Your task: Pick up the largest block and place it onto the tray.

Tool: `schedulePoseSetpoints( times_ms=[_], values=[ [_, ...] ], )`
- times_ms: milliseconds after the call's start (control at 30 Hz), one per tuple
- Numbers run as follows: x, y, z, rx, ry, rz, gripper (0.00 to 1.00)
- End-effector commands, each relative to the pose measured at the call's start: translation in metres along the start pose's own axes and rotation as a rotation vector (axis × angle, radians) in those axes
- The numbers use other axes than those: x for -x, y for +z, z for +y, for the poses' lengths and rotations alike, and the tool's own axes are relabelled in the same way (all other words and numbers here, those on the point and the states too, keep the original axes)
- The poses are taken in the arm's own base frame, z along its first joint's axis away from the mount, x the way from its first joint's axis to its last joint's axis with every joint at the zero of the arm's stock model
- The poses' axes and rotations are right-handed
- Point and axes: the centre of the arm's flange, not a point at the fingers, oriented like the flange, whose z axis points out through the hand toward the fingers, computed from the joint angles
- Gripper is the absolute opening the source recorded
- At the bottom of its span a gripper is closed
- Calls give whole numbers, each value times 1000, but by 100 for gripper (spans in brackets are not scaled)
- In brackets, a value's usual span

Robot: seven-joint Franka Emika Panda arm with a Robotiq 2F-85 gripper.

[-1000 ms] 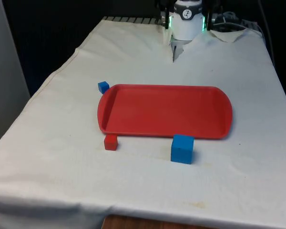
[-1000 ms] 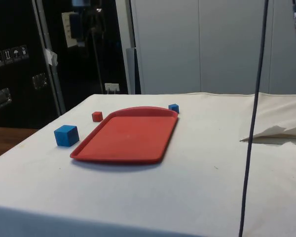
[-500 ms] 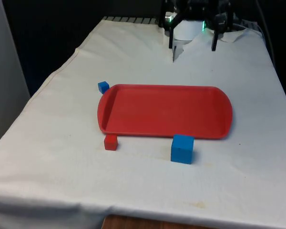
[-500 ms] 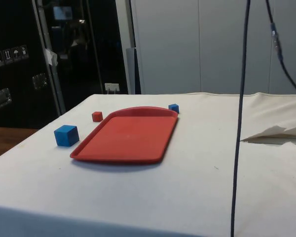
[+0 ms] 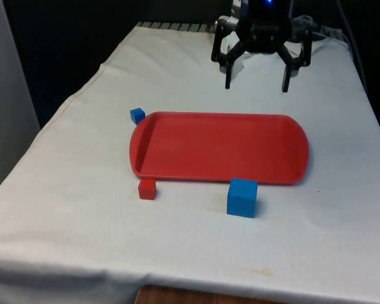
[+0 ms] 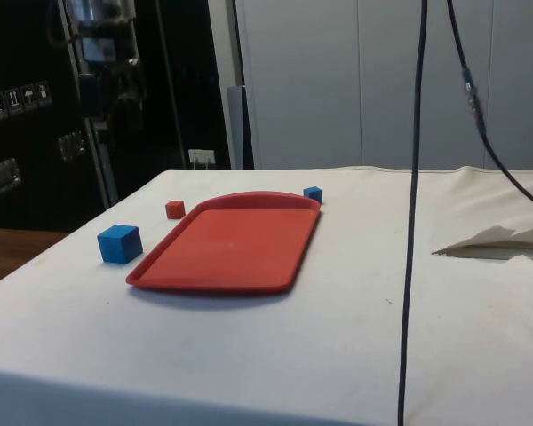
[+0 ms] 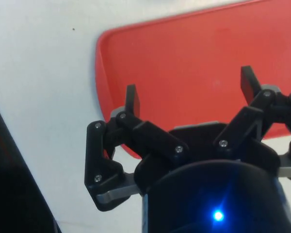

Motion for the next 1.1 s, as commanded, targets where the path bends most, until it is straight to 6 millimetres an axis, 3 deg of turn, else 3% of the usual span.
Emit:
schedulePoseSetpoints(
  times_ms=[0, 1067],
  values=[
    [-1, 2, -1, -1, -1, 1, 100],
    [-25, 98, -7, -4, 10, 42, 100]
  ],
)
